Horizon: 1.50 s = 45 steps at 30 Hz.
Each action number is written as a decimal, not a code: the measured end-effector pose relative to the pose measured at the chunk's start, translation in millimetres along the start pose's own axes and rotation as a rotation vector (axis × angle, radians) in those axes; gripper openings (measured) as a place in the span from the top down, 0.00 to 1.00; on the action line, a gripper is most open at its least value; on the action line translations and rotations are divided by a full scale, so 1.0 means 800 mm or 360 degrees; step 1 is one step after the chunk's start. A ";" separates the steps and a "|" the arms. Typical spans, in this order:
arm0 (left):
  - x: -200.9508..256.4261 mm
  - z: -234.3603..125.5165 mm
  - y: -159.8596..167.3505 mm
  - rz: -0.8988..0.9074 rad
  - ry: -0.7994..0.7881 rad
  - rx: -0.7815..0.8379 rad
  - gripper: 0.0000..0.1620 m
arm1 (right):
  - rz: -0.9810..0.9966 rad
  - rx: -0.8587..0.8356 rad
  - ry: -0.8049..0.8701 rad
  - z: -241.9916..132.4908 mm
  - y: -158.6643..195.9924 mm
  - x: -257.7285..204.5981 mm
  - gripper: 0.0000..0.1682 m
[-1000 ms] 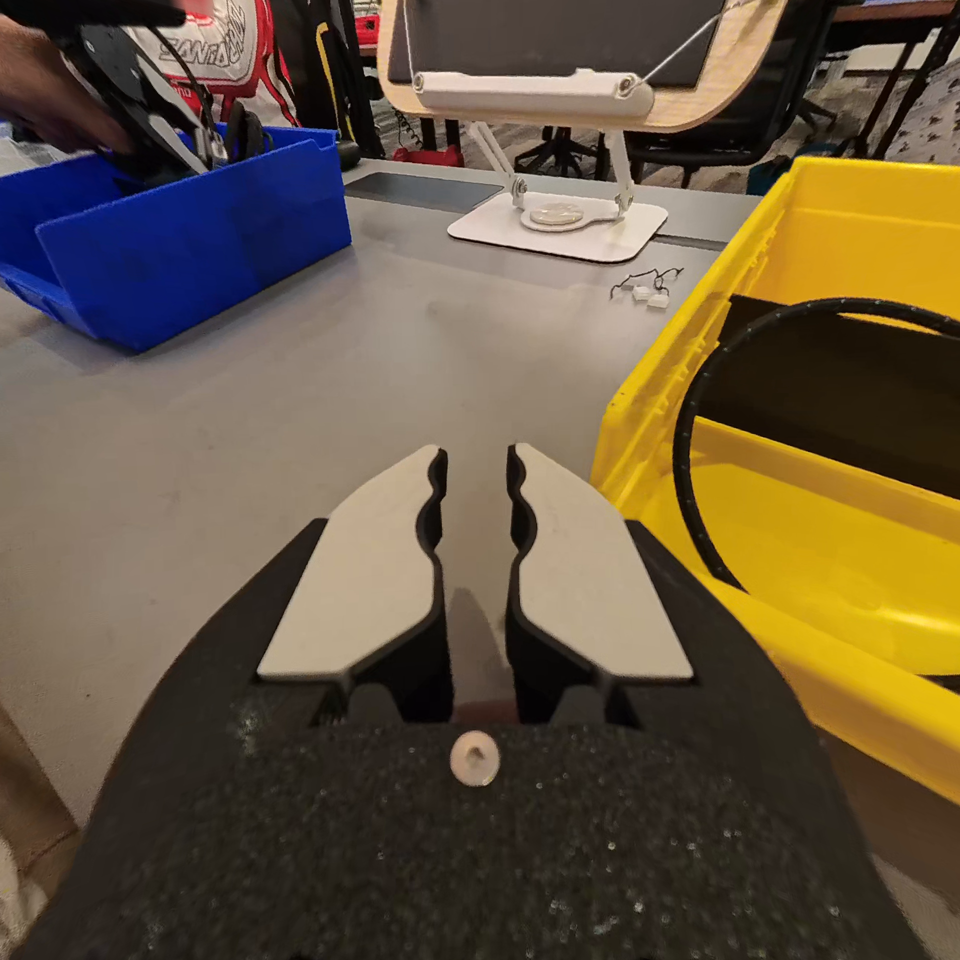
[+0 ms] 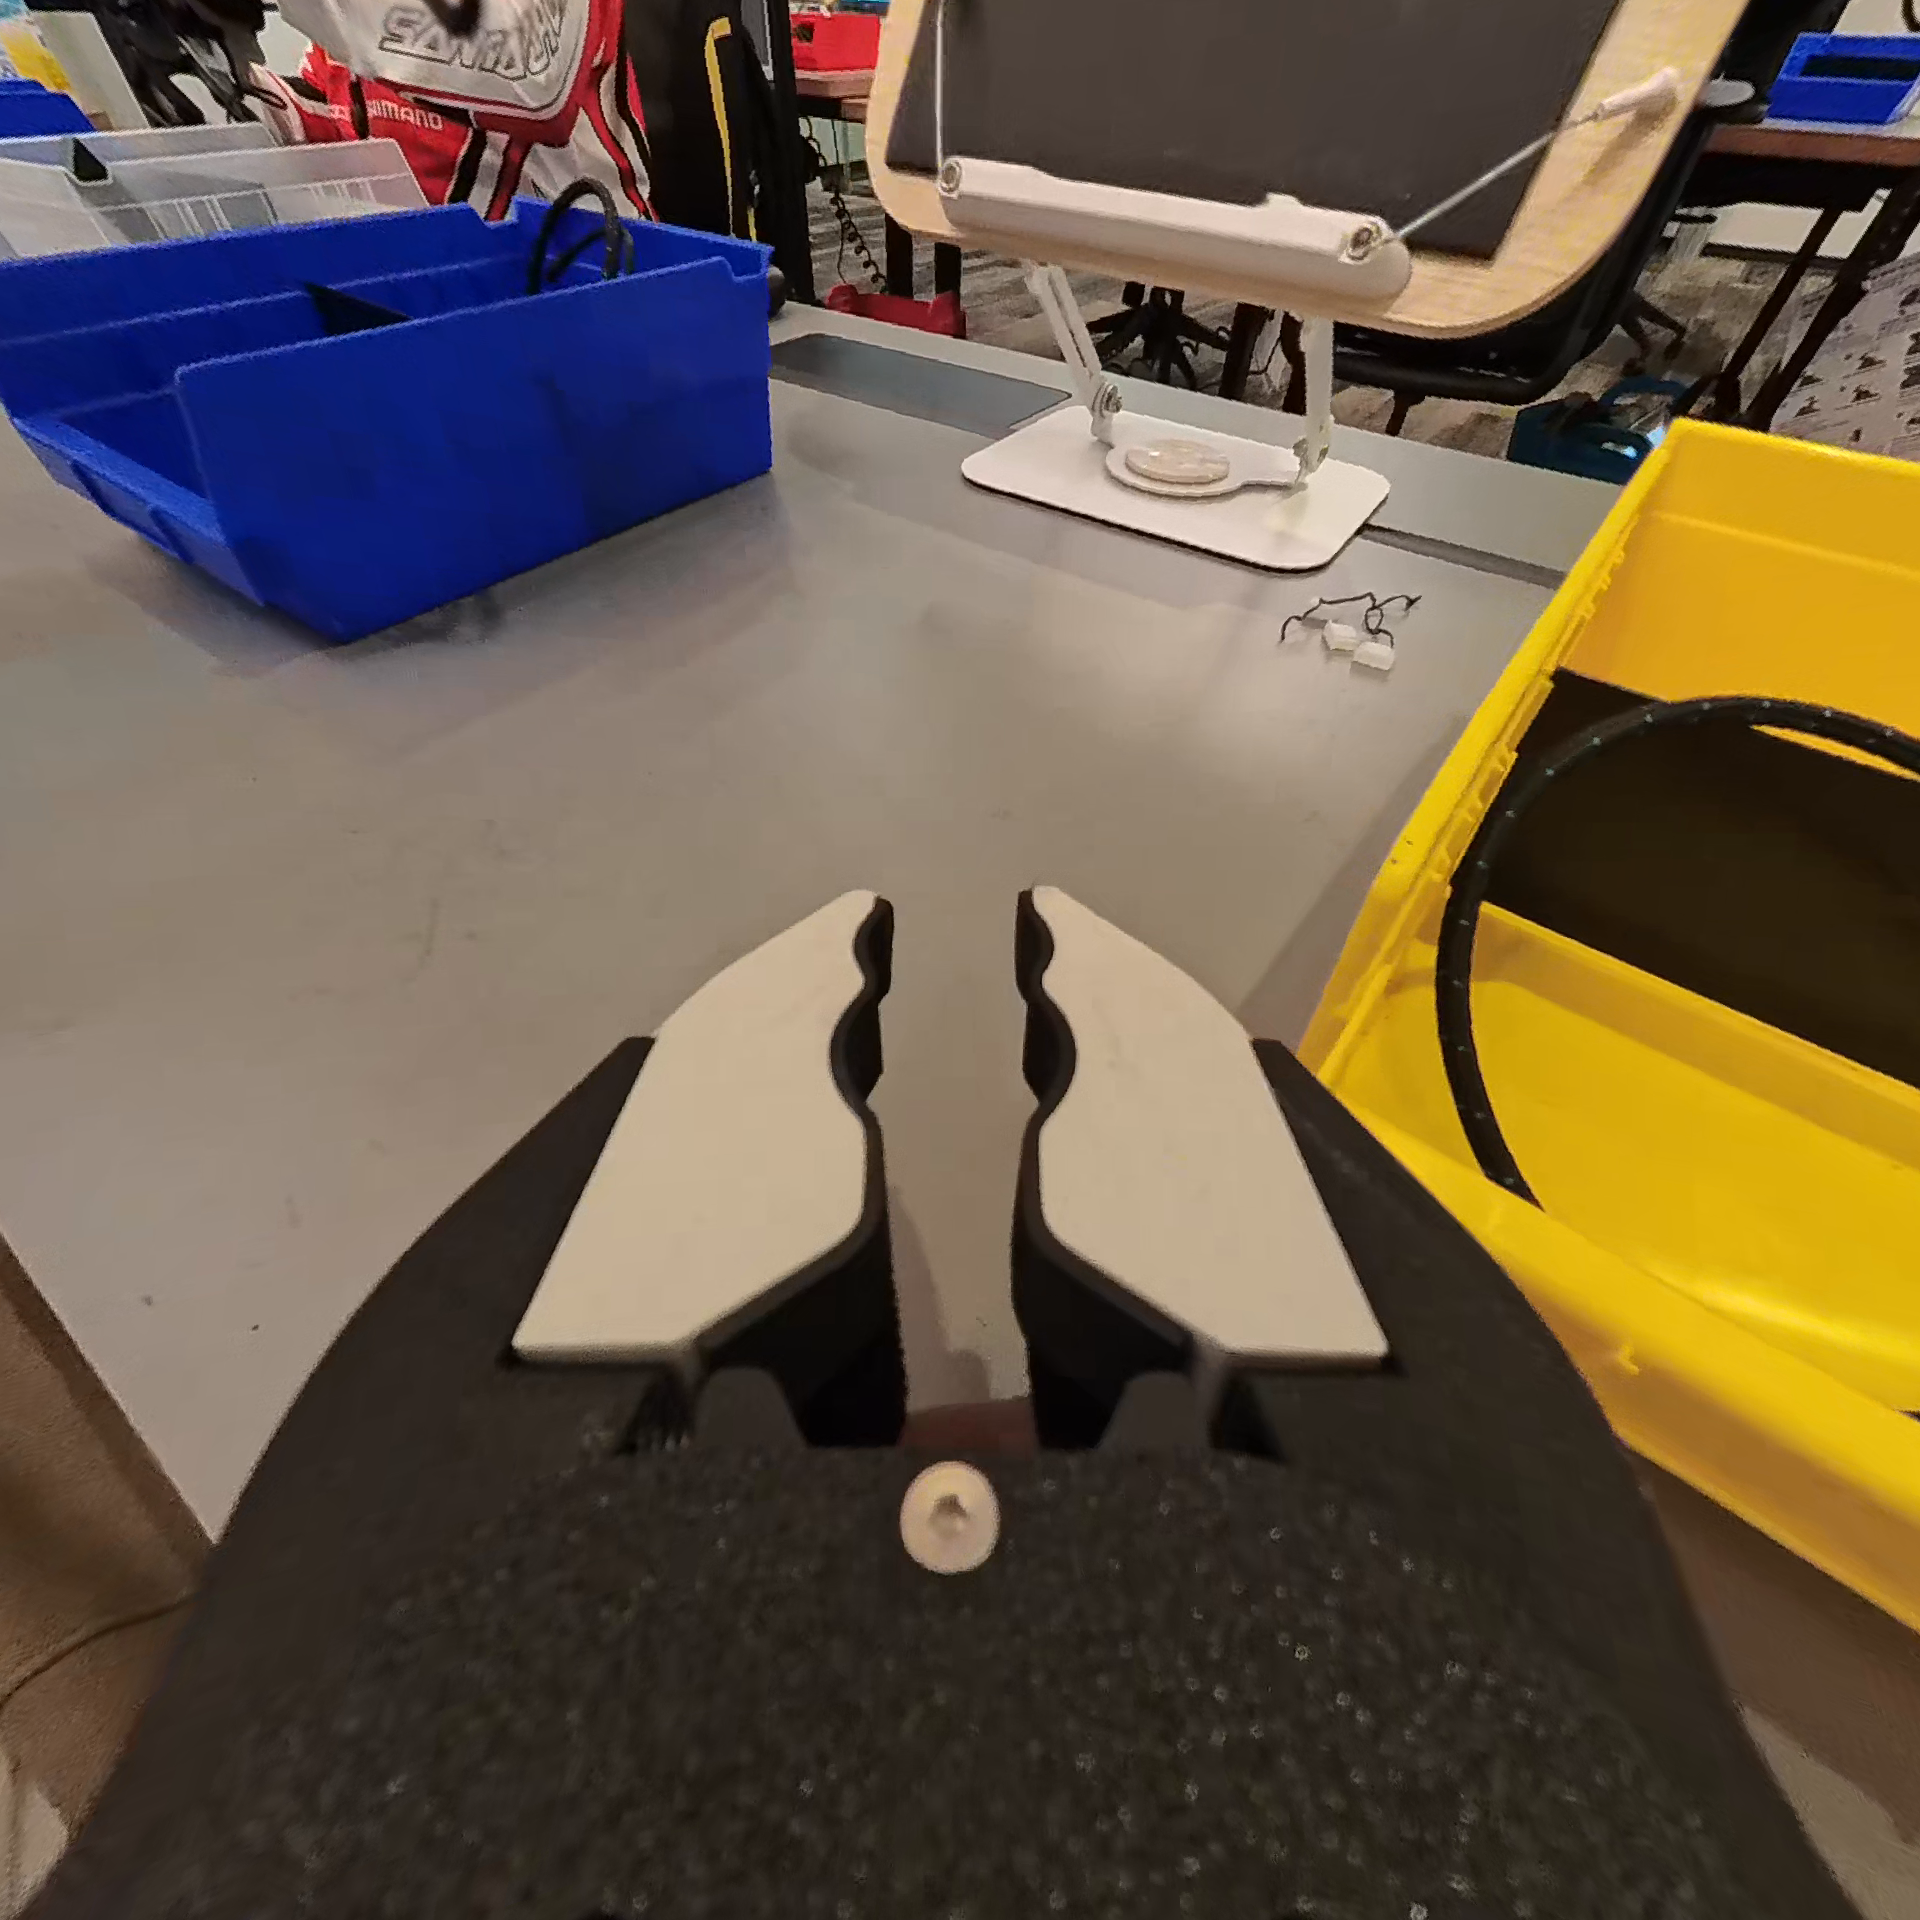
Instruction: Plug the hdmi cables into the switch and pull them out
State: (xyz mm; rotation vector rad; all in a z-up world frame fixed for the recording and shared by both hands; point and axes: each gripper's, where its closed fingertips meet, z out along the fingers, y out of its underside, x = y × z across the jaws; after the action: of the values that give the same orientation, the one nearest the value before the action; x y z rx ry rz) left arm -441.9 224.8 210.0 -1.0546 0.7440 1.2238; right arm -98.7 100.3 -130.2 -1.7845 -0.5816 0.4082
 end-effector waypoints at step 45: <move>0.318 -0.415 -0.224 -0.0599 0.1985 0.0510 0.84 | -0.0291 0.0170 -0.0292 0.099 -0.133 -0.013 0.89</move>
State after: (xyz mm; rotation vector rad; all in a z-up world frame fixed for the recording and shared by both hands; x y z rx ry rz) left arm -184.6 11.0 -98.9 -1.5519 1.5155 -0.0137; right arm -169.3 179.9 -50.9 -1.5869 -0.8297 0.4703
